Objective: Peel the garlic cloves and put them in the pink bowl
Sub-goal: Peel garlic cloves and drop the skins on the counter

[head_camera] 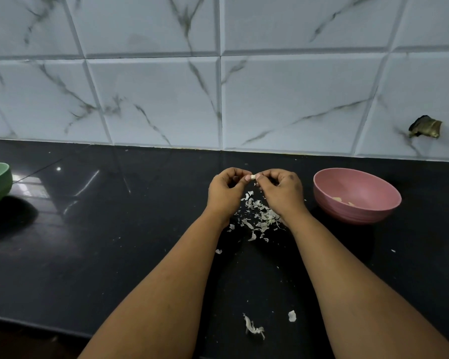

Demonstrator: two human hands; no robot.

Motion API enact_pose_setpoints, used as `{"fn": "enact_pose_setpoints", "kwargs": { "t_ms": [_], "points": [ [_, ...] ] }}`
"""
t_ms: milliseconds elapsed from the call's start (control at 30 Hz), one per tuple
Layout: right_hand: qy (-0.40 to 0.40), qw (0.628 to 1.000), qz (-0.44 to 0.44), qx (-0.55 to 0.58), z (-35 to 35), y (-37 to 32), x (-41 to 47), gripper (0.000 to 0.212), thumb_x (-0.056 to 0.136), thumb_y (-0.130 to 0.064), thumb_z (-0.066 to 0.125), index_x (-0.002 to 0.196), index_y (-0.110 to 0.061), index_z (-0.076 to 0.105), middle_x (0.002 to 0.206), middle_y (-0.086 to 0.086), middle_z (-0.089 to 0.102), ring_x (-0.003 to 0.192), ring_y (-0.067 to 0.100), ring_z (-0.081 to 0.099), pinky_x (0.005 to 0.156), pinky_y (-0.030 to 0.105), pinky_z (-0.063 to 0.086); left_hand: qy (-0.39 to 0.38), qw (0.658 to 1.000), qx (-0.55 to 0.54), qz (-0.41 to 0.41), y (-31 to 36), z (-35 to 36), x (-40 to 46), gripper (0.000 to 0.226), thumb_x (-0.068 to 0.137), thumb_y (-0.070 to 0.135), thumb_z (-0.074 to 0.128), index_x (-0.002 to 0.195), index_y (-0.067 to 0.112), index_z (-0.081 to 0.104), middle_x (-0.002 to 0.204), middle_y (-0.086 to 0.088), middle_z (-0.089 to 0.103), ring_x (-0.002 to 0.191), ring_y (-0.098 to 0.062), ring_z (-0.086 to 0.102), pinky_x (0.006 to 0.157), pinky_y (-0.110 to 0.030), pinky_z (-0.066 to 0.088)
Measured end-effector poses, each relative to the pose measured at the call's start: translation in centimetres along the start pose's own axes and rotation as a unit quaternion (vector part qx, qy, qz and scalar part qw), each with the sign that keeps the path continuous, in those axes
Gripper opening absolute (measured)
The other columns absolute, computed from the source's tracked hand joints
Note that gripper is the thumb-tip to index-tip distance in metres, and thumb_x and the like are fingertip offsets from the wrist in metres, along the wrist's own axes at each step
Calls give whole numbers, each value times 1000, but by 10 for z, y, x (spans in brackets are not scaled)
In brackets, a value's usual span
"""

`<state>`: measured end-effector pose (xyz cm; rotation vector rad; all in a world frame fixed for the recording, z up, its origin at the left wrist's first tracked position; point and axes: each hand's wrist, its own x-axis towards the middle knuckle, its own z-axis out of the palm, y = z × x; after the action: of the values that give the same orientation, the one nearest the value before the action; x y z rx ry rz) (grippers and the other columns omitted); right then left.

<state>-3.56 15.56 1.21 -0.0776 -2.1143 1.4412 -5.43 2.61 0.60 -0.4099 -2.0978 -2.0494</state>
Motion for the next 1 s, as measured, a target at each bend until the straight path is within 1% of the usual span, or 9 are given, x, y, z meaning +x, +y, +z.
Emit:
{"fn": "enact_pose_setpoints", "kwargs": {
  "t_ms": [100,233,333,400,567,700,833,933,1000],
  "points": [
    [-6,1000,-5,-11,-1,-1,-1,10,86,-20,68,82,-14,75,75,3,71,70,19,65,67,32,54,2,1000,-1,-4,-1,0,1,6,92,14,67,91,17,72,78,3,67,69,1,58,64,-14,46],
    [-18,1000,2,-7,-1,-1,-1,12,88,-23,68,86,-13,74,76,3,71,73,19,66,71,35,56,6,999,-36,-28,2,-1,0,6,93,14,66,93,14,71,78,6,68,64,7,58,61,-11,45],
    [-23,1000,7,5,0,-3,-2,11,89,-22,67,87,-13,74,75,0,70,74,17,66,72,35,56,4,997,-55,-47,1,0,0,6,94,16,65,93,15,71,83,4,69,70,2,60,64,-16,46],
    [-25,1000,1,8,0,-4,-3,10,89,-21,68,87,-14,74,75,-1,70,74,16,67,72,33,56,7,998,-53,-46,1,0,0,6,94,15,65,92,16,71,84,3,70,72,1,60,64,-16,46],
    [-16,1000,-7,-13,0,-1,-2,12,88,-24,68,86,-13,74,77,2,71,76,21,68,72,37,58,11,999,-18,-28,1,1,-1,8,94,13,64,96,10,71,75,7,65,59,9,55,58,-9,43],
    [-10,999,-17,-25,-1,-1,-2,12,88,-22,68,84,-13,75,76,1,71,71,16,65,67,30,54,12,1000,-8,-27,1,0,-1,9,94,14,65,97,10,72,72,9,63,56,8,52,55,-9,41],
    [-16,999,-9,-41,-1,-3,-4,13,90,-23,66,85,-12,73,71,-5,65,62,5,54,60,21,44,9,999,-9,-35,1,1,-1,9,94,14,65,97,10,73,73,6,64,54,6,50,54,-10,40],
    [-27,999,-3,-46,-1,-5,-5,14,92,-22,62,87,-12,70,67,-8,58,58,2,49,52,12,38,8,999,-13,-38,2,2,-2,9,94,15,65,96,13,73,81,1,69,64,1,56,60,-15,45],
    [-41,997,-2,-60,-1,-6,-5,16,95,-22,56,90,-12,67,67,-7,55,58,4,46,48,10,34,0,999,-16,-40,3,3,-2,10,95,17,64,96,15,74,90,-1,74,81,-7,67,73,-21,52]
  ]
}}
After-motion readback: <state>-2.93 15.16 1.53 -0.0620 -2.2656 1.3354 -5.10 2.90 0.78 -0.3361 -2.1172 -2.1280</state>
